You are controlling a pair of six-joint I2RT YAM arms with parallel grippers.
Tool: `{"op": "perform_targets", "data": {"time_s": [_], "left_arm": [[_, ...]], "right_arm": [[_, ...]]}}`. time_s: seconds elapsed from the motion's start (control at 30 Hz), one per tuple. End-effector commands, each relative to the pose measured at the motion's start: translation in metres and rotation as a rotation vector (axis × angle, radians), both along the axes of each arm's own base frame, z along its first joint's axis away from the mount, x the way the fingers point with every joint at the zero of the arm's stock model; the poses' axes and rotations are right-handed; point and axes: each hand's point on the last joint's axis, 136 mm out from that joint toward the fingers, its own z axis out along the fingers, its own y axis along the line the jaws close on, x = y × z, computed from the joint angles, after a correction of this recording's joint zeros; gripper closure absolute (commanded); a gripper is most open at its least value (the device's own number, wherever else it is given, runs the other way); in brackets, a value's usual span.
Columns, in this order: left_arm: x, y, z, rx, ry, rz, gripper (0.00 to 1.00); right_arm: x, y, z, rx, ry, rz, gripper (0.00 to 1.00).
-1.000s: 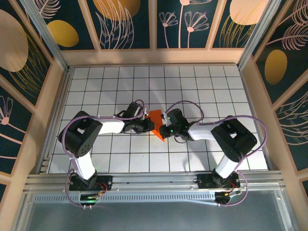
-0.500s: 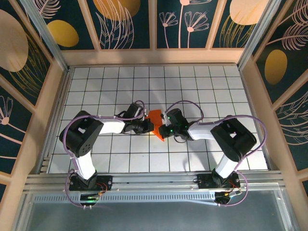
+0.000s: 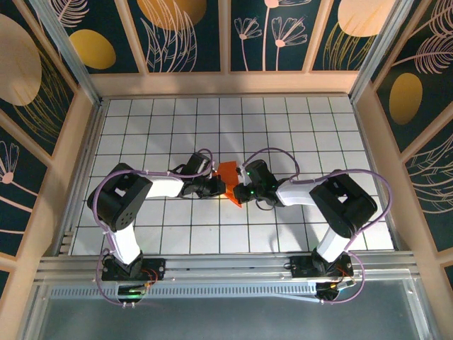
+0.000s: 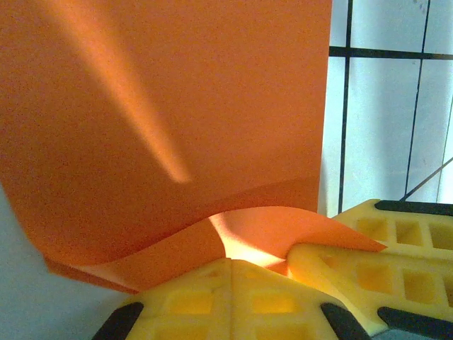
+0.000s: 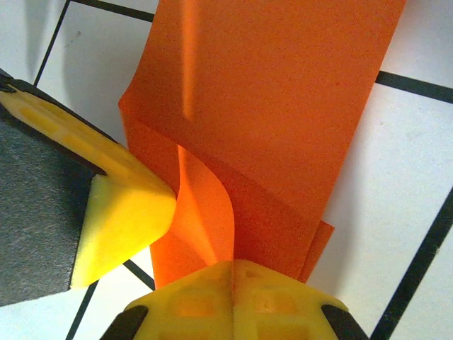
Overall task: Fold a paper plane with a square sheet of paper (fold left side to right side)
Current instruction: Third fold the triangle at the center of the table.
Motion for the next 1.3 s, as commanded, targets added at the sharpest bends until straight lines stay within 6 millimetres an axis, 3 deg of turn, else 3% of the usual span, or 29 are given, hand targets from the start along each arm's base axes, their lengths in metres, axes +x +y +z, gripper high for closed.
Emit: {"op": "perform_targets", "data": {"time_s": [0.0,0.23,0.47,0.7,0.83,0.9,1.1,1.27], "left_arm": [[-0.014,0.015,-0.023,0.083,0.050,0.008,0.96],[-0.018,0.029,-0.037,0.166,0.084,0.030,1.00],[-0.023,0.036,-0.048,0.202,0.114,0.045,1.00],[-0.022,0.038,-0.049,0.212,0.115,0.057,1.00],[-0.021,0.037,-0.048,0.209,0.113,0.058,1.00],[-0.020,0.036,-0.047,0.205,0.111,0.059,1.00],[-0.018,0.035,-0.044,0.202,0.101,0.063,1.00],[-0.017,0.035,-0.044,0.202,0.101,0.065,1.00]], "right_arm": [[-0.015,-0.014,-0.025,-0.070,0.102,-0.013,1.00],[-0.010,-0.006,-0.007,-0.011,0.099,-0.026,0.99],[0.004,-0.001,0.017,0.052,0.073,-0.054,0.84],[0.016,-0.014,0.046,0.108,0.051,-0.112,0.64],[0.011,-0.026,0.058,0.125,0.059,-0.123,0.57],[0.003,-0.028,0.062,0.149,0.085,-0.110,0.59],[-0.032,-0.008,0.061,0.247,0.225,0.001,0.86],[-0.045,0.002,0.041,0.239,0.282,0.020,0.96]]}}
